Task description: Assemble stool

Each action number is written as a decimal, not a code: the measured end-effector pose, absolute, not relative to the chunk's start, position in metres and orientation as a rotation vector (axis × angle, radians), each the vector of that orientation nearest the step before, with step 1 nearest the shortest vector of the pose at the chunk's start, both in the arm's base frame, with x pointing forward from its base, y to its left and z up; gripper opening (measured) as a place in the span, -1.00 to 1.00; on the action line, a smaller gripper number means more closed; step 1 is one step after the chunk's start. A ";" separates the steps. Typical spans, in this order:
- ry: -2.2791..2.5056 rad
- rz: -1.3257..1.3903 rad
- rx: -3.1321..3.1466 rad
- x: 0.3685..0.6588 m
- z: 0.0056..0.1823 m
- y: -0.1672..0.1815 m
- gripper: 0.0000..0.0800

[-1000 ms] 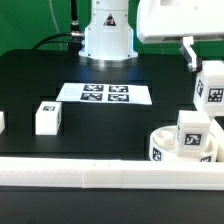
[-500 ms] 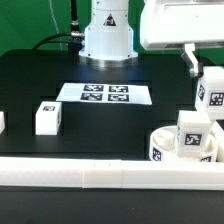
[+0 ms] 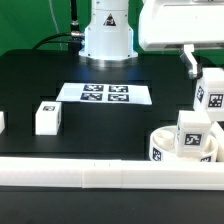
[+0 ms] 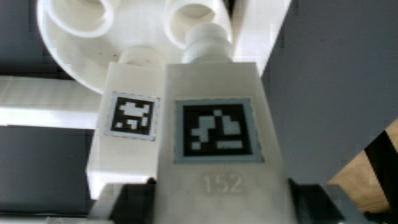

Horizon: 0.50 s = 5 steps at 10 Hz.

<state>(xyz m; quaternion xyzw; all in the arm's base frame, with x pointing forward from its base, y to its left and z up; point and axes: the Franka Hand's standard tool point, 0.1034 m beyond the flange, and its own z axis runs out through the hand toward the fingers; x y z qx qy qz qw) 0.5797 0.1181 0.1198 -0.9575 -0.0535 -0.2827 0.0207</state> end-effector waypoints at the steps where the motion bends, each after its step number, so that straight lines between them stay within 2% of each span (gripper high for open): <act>1: -0.164 -0.872 -2.973 0.580 0.117 0.117 -0.16; 5: -0.172 -0.864 -2.981 0.580 0.111 0.114 -0.16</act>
Offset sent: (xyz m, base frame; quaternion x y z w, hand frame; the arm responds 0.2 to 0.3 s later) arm 0.0027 -0.0013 -0.0047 0.0058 0.0039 -0.0032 1.0000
